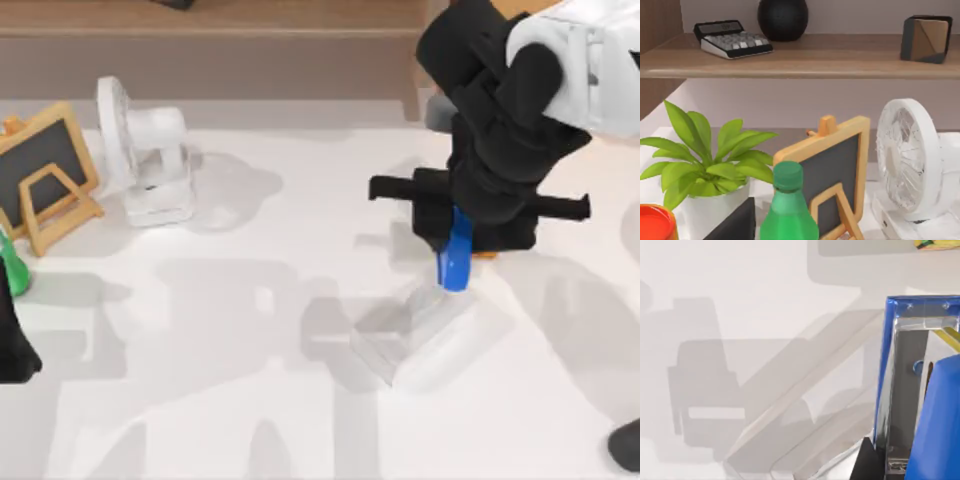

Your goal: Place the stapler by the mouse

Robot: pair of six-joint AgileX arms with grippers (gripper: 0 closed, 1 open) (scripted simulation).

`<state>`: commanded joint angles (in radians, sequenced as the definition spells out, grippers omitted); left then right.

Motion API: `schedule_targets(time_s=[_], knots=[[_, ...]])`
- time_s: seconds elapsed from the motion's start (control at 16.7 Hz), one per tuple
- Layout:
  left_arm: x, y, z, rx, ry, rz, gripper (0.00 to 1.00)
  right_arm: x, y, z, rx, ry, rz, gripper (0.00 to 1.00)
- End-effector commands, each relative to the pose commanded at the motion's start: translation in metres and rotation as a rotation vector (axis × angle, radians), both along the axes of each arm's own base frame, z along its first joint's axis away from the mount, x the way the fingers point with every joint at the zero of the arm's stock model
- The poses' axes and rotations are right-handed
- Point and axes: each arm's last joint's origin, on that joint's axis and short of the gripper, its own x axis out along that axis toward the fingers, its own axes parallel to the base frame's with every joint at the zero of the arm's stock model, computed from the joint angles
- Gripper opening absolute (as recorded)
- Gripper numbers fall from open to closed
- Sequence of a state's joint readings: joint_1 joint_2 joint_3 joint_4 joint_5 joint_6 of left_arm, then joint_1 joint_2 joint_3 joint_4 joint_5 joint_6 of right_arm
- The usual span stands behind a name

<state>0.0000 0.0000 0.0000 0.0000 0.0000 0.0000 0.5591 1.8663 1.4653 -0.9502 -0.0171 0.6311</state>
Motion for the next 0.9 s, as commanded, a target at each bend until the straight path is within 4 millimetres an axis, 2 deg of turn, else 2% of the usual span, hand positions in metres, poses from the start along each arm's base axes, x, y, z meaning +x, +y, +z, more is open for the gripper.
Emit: schedule_targets(time_s=[0.12,0.24,0.42,0.6,0.9], knots=[[0.0,0.0,0.0,0.0,0.0,0.0,1.0,0.024,-0.051,-0.006,-0.031,0.004,-0.009,0.0],[0.0,0.0,0.0,0.0,0.0,0.0,1.0,0.037,-0.096,-0.019,-0.071,0.035,-0.008,0.0],[0.0,0.0,0.0,0.0,0.0,0.0,1.0,0.041,-0.139,-0.041,-0.124,0.113,0.015,0.0],[0.0,0.0,0.0,0.0,0.0,0.0,1.0,0.038,-0.152,-0.052,-0.151,0.162,0.038,0.0],[0.0,0.0,0.0,0.0,0.0,0.0,1.0,0.039,-0.151,-0.051,-0.151,0.155,0.04,0.0]])
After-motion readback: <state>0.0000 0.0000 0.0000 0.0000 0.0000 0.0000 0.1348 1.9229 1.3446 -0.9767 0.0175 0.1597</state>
